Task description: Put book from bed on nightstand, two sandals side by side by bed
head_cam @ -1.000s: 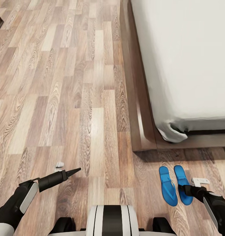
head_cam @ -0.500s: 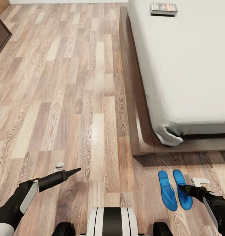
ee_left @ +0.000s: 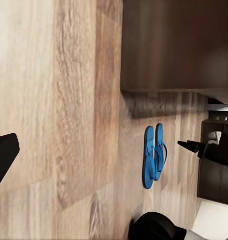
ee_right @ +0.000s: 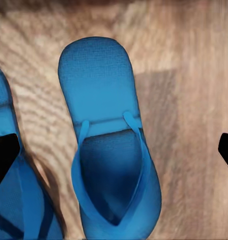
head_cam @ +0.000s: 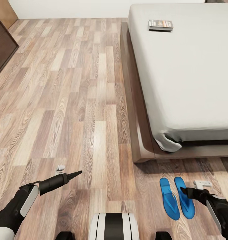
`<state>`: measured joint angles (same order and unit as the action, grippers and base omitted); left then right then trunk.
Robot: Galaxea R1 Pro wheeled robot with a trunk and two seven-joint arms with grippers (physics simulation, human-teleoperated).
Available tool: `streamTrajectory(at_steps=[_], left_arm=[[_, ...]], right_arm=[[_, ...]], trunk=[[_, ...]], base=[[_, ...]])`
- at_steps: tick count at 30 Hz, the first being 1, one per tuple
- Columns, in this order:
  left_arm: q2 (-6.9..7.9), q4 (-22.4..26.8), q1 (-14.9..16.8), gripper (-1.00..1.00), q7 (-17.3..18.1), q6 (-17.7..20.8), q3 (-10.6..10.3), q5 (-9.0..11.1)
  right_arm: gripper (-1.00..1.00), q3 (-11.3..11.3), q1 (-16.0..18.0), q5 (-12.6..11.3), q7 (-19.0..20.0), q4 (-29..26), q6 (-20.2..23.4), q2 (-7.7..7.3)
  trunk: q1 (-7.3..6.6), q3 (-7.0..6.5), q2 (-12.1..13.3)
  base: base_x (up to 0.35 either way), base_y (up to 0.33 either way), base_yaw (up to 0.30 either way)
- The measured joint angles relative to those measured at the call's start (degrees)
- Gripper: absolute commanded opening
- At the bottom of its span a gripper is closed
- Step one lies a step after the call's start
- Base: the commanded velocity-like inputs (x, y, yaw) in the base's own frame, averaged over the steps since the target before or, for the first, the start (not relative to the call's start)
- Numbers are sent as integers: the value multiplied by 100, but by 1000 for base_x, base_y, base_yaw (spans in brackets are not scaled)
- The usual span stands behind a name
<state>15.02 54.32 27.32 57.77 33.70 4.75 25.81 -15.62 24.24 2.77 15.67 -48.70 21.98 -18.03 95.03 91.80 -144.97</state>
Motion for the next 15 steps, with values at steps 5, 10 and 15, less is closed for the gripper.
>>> streamTrajectory(at_steps=[5,10,15], left_arm=[[0,0,0,100,-2,-4,3,0],[0,-90,0,100,-39,-17,-2,-4],[21,-810,-5,100,-253,-213,-2,-30]], right_arm=[[100,-16,-1,-16,1256,2,47,-30],[100,-19,-1,-2,2524,7,60,-36],[100,-18,-8,-15,2756,16,60,-34]], trunk=[[-13,-111,7],[-26,-222,13],[-38,-332,20]], base=[[0,0,0],[0,0,0],[0,0,0]])
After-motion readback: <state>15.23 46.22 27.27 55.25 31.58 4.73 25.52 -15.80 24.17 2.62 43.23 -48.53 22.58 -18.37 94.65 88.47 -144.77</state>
